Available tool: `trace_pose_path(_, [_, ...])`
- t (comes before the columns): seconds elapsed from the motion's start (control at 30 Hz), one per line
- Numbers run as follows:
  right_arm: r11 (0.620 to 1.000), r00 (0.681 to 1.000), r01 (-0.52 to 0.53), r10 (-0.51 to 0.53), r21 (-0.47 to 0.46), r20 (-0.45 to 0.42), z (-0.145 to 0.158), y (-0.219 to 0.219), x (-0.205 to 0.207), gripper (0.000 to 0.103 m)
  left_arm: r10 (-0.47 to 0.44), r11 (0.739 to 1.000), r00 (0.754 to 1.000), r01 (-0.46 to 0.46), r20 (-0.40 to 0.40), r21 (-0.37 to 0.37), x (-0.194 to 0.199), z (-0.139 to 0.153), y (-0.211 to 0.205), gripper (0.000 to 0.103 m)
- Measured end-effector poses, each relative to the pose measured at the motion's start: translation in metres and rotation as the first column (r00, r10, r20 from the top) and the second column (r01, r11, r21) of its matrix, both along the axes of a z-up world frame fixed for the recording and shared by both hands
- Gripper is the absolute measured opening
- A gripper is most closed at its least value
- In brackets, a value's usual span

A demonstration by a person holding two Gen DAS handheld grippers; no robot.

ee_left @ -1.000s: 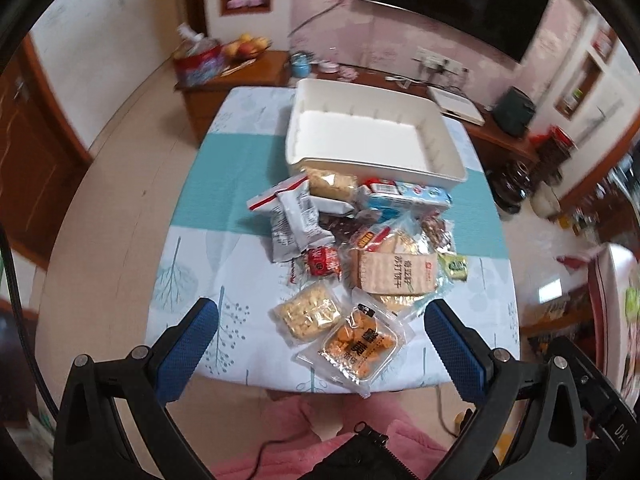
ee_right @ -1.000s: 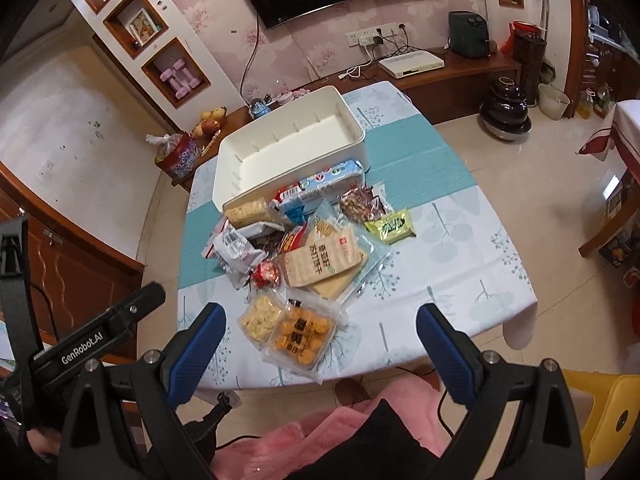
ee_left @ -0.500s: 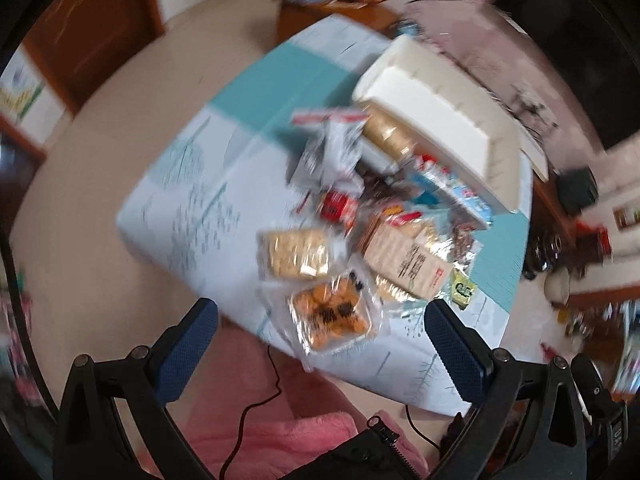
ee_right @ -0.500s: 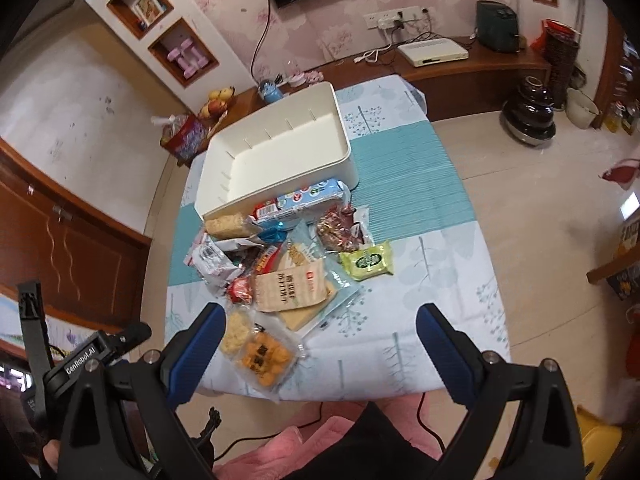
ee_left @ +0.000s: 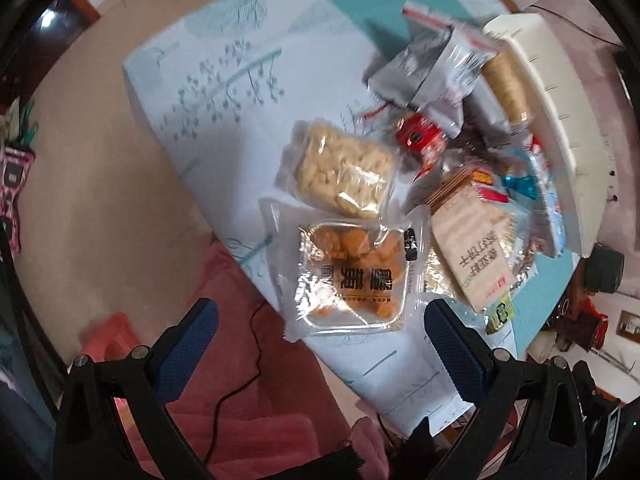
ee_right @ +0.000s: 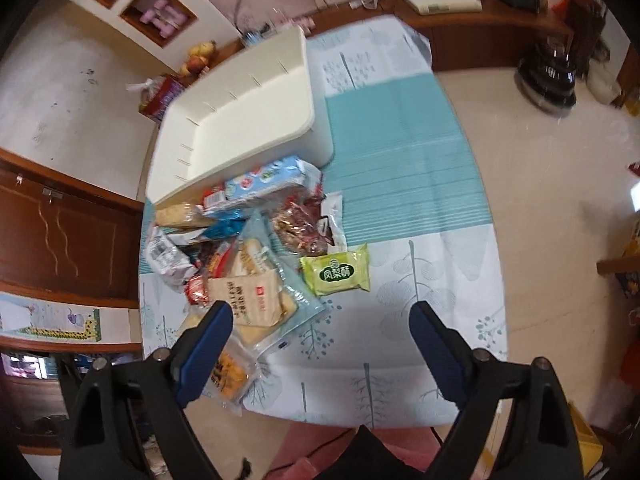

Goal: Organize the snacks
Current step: 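Grasp the orange puffed-ball bag with left tool while right tool grasps yellow-green pastry packet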

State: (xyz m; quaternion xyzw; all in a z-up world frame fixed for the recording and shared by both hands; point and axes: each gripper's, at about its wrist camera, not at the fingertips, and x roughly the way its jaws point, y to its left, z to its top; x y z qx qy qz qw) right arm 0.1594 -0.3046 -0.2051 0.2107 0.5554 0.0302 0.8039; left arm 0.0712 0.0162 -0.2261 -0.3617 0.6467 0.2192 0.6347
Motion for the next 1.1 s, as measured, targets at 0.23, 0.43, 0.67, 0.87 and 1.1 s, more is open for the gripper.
trace_pose_path(0.23, [1.000,0.993,0.004,-0.003,0.009,-0.121,-0.049,0.000,0.038,0.090,-0.005,1.000,0.997,0.004,-0.074,-0.022,0.015,-0.041,-0.017,0.102])
trace_pose_path(0.43, [0.999,0.978,-0.034,0.027,-0.031,-0.207,-0.086,0.016,0.057,0.089,-0.003,0.999,0.994,-0.001,-0.110,-0.033,0.022,-0.067,-0.025,0.102])
trace_pose_path(0.67, [0.990,0.963,-0.091,0.061,-0.104,-0.261,-0.109,0.036,0.071,0.089,-0.010,0.999,0.995,0.005,-0.099,-0.053,0.033,-0.090,-0.030,0.103])
trace_pose_path(0.87, [0.980,0.962,-0.107,0.060,-0.168,-0.265,-0.113,0.045,0.079,0.089,0.018,0.995,0.998,-0.024,-0.065,-0.099,0.025,-0.109,-0.030,0.103])
trace_pose_path(1.1, [0.960,0.960,-0.135,0.065,-0.246,-0.273,-0.120,0.058,0.087,0.082,0.030,0.991,0.999,-0.033,-0.028,-0.130,0.009,-0.128,-0.029,0.103])
